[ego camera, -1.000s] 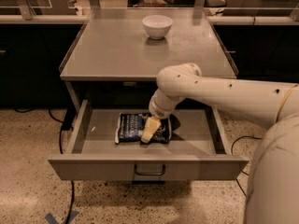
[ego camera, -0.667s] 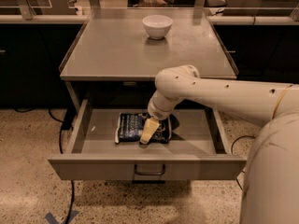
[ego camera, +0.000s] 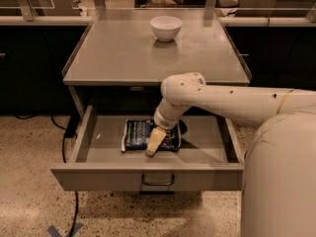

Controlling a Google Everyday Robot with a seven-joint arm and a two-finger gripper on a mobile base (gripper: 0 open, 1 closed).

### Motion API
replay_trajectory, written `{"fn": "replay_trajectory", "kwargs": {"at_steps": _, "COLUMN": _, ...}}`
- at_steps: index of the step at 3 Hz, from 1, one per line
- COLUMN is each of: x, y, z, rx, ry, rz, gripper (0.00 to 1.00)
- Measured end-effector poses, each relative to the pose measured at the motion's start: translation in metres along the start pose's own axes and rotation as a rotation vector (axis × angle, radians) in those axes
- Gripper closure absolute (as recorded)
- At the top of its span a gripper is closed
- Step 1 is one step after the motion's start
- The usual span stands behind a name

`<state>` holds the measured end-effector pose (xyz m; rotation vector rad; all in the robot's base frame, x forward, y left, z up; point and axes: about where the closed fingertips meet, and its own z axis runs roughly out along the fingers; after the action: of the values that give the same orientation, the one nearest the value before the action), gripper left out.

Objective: Pick blue chip bag from top drawer and place on counter

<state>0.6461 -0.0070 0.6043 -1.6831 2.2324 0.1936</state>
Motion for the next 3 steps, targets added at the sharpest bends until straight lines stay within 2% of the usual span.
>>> {"fn": "replay_trajectory", "kwargs": {"at_steps": 1, "x": -0.0025, "y": 0.0063, "z": 0.0184, "rx": -0.051, "ry": 0.011, "rz": -0.002, "gripper": 0.0}}
{"fn": "replay_trajectory", "kwargs": {"at_steps": 2, "x": -0.0025, "y": 0.0063, "z": 0.0184, "rx": -0.051, "ry": 0.011, "rz": -0.002, "gripper": 0.0}}
{"fn": "replay_trajectory", "kwargs": {"at_steps": 3, "x": -0.0025, "y": 0.0063, "z": 0.0185, "rx": -0.051, "ry": 0.011, "rz": -0.002, "gripper": 0.19}}
